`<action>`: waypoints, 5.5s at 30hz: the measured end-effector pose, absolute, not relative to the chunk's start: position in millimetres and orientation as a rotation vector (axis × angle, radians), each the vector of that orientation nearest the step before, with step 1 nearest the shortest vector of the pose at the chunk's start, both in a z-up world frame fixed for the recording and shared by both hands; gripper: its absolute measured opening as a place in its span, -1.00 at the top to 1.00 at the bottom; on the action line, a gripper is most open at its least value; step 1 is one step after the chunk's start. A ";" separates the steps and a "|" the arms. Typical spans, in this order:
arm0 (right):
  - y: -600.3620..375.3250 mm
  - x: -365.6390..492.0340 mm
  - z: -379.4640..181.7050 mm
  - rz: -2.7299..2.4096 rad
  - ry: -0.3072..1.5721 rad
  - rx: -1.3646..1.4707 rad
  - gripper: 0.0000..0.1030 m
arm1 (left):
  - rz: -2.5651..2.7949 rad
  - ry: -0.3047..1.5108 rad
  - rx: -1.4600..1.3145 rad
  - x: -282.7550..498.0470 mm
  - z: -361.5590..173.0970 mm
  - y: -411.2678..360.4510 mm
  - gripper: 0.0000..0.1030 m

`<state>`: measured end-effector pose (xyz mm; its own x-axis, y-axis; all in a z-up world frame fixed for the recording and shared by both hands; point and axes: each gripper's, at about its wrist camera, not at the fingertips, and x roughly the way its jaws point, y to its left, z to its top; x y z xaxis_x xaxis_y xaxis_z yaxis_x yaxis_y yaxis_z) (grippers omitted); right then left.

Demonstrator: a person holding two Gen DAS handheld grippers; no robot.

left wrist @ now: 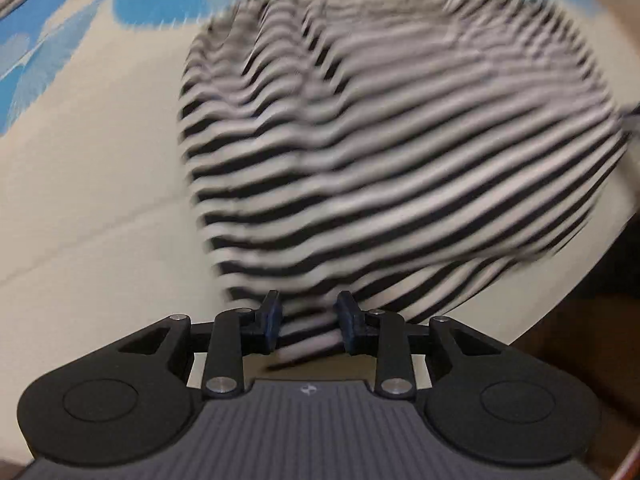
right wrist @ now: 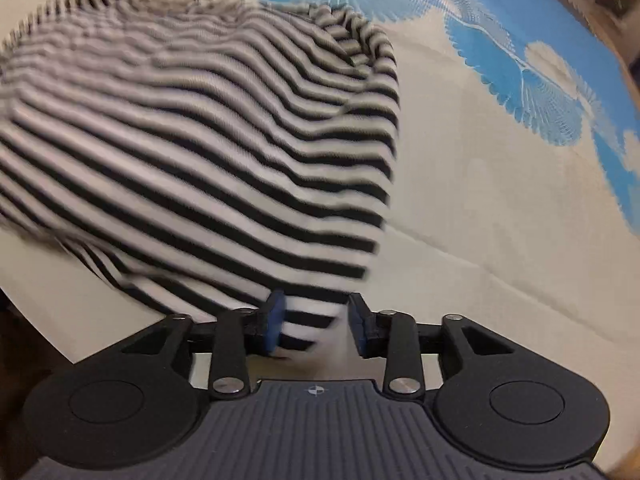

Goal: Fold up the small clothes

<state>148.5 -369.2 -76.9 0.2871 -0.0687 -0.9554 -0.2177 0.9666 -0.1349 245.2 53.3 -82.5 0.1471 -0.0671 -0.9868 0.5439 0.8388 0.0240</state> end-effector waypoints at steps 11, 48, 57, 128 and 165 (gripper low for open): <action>-418.6 114.7 54.3 -0.119 0.683 0.088 -0.08 | -0.314 1.238 -0.090 265.5 -30.0 137.2 0.31; -431.1 124.0 14.2 -0.248 0.849 0.112 -0.02 | -0.309 1.287 -0.372 300.6 -96.1 113.0 0.75; -419.1 131.2 16.0 -0.224 0.842 0.123 -0.02 | -0.269 1.201 -0.345 280.1 -71.2 138.6 0.78; -423.8 144.4 24.0 -0.210 0.780 0.272 -0.02 | -0.849 1.126 -0.288 259.7 -0.1 -209.1 0.30; -450.4 113.9 -16.6 0.021 1.054 0.498 0.88 | -0.952 1.114 0.191 218.7 -9.6 -146.6 0.15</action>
